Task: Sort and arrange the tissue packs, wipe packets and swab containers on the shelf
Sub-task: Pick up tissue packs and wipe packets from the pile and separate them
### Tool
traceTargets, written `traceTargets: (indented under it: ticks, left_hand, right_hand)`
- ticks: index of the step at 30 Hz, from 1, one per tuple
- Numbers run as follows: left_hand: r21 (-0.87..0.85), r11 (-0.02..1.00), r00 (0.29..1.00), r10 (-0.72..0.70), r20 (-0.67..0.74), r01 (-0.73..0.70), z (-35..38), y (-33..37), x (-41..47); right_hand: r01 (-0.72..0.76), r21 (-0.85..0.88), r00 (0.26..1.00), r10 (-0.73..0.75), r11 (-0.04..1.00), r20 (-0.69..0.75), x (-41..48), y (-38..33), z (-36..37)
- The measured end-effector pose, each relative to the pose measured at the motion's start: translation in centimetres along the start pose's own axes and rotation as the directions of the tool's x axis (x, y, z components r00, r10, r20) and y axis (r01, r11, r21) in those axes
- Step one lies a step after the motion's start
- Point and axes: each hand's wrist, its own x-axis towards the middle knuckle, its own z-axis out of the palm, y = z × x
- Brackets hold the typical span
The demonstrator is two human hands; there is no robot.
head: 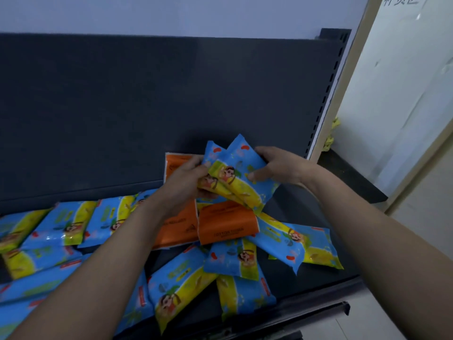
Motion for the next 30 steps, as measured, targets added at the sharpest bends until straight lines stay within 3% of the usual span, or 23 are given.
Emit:
traceTargets:
  ticks: [2, 4, 6, 7, 8, 10, 12, 17, 19, 22, 26, 30]
  left_hand:
    - [-0.002, 1.0, 1.0, -0.001, -0.007, 0.001, -0.7, -0.5, 0.6]
    - [0.375, 0.925, 0.996, 0.079, -0.032, -0.061, -2.0, -1.2, 1.8]
    - [0.784, 0.616, 0.996, 0.043, 0.074, -0.085, -3.0, -2.1, 3.4]
    - [0.883, 0.463, 0.993, -0.05, 0.11, -0.074, -3.2, -2.5, 4.0]
    - [0.933, 0.356, 0.984, -0.141, 0.113, -0.056, -3.2, -2.9, 4.5]
    - [0.964, 0.266, 0.963, -0.251, 0.096, -0.026, -2.9, -3.1, 5.1]
    - [0.978, 0.207, 0.949, -0.306, 0.074, -0.009, -2.4, -3.1, 5.8]
    - [0.992, -0.092, 0.933, -0.357, 0.045, -0.084, -0.8, -4.0, 6.5]
    - [0.989, -0.127, 0.926, -0.377, 0.025, -0.078, -0.6, -4.3, 6.6]
    - [0.991, -0.097, 0.909, -0.415, 0.044, -0.092, -0.9, -3.8, 6.4]
    - [0.998, 0.045, 0.913, -0.404, 0.053, -0.038, -1.2, -3.6, 5.6]
    - [0.99, 0.141, 0.955, -0.292, 0.055, -0.014, -1.6, -3.2, 5.3]
  right_hand:
    - [0.006, -0.028, 0.998, -0.008, 1.0, -0.06, 0.3, 0.3, 0.2]
    - [0.009, -0.024, 0.995, -0.011, 1.0, -0.096, 0.5, 0.5, 0.2]
    - [0.002, -0.041, 0.995, -0.006, 0.999, -0.103, 0.5, 0.6, -0.2]
    - [-0.007, -0.053, 0.994, 0.001, 0.999, -0.107, 0.5, 0.6, -0.5]
    - [-0.019, -0.064, 0.993, 0.011, 0.998, -0.114, 0.5, 0.6, -0.8]
    - [-0.044, -0.069, 0.99, 0.034, 0.997, -0.135, 0.4, 0.6, -1.4]
    - [-0.069, -0.06, 0.986, 0.059, 0.996, -0.154, 0.5, 0.9, -1.8]
    - [-0.098, -0.032, 0.986, 0.092, 0.995, -0.136, 1.2, 1.9, -1.8]
    - [-0.101, -0.028, 0.986, 0.097, 0.994, -0.136, 1.5, 2.3, -1.8]
    - [-0.111, -0.046, 0.988, 0.105, 0.993, -0.114, 1.7, 2.5, -1.9]
    - [-0.105, -0.093, 0.991, 0.097, 0.99, -0.089, 1.9, 2.4, -1.8]
    - [-0.093, -0.119, 0.992, 0.083, 0.988, -0.09, 1.8, 2.4, -1.7]
